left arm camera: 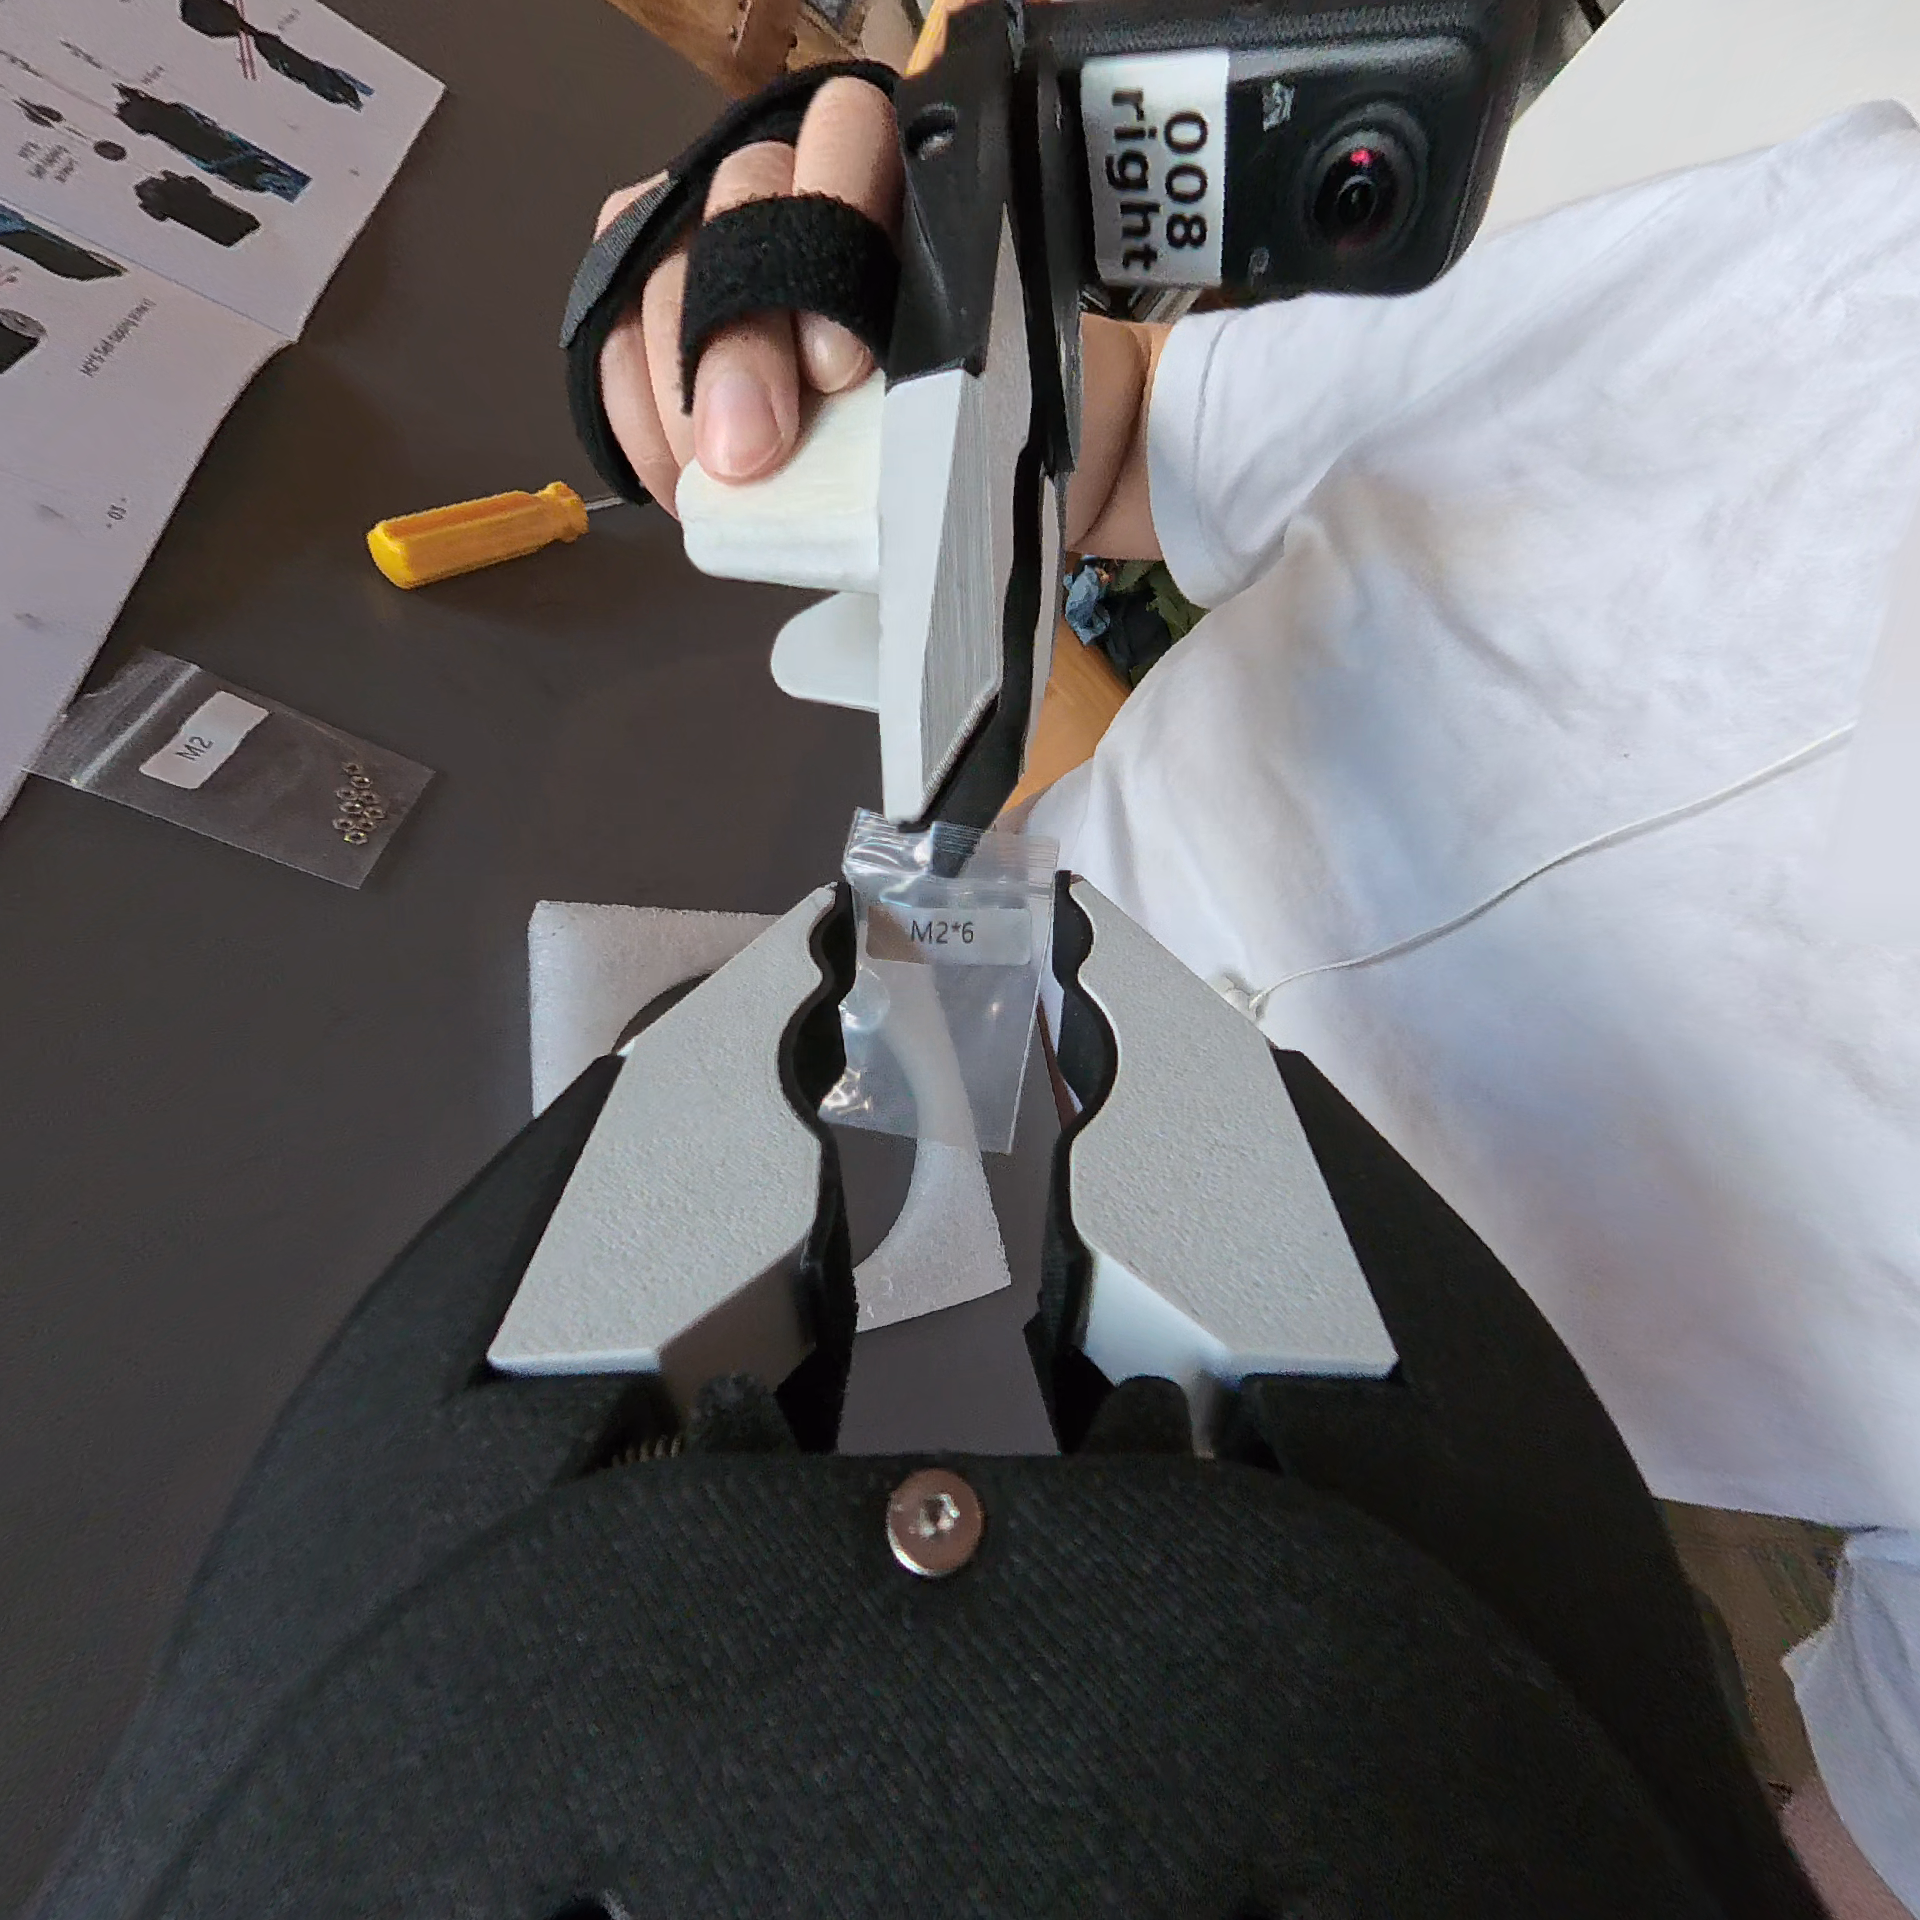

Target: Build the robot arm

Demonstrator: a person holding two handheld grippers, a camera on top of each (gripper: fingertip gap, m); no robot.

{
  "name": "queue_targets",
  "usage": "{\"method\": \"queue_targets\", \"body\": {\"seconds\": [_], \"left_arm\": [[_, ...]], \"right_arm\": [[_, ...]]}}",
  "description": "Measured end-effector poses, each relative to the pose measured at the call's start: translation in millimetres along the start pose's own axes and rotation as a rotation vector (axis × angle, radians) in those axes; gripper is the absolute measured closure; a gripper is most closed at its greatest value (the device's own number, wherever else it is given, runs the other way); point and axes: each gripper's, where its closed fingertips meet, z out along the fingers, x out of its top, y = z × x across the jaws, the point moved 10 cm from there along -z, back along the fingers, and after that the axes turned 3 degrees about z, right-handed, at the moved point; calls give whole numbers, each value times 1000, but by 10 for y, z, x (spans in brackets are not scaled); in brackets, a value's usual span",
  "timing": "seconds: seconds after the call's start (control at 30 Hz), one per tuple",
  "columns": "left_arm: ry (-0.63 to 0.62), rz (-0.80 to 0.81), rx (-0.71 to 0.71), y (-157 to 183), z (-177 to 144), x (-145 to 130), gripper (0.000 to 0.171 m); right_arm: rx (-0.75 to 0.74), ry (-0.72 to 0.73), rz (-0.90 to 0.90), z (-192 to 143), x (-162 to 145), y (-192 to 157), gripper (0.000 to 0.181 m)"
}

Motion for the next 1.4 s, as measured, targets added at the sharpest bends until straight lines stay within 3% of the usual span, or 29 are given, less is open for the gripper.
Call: {"method": "queue_targets", "body": {"seconds": [0.13, 0.37, 0.47, 0.67, 0.93, 1.03, 1.17, 1.27, 1.4], "left_arm": [[-16, -1, -22, -15, 37, 21, 136], [-38, -20, -35, -74, 73, 19, 138], [-26, -32, -55, -85, 67, 17, 138], [-1, -17, -76, -66, 45, 48, 143], [34, 7, 31, -74, -86, 19, 143], [53, -12, 52, -104, -147, -10, 143], [48, -16, 67, -126, -156, -3, 143], [8, 10, 107, -129, -117, 19, 143], [0, 37, 156, -127, -80, 35, 144]], "right_arm": [[104, -21, 83, 23, -39, 11, 167], [143, -35, 143, 60, -93, 20, 166], [137, -28, 163, 67, -96, 26, 164], [117, 41, 389, 110, -125, 134, 158], [44, 51, 568, -40, -236, 190, 155], [121, 111, 539, -171, -179, 142, 165], [147, 51, 470, -128, -86, 75, 164], [199, 21, 688, -10, -159, 142, 153], [230, 73, 957, 28, -234, 234, 154]]}}
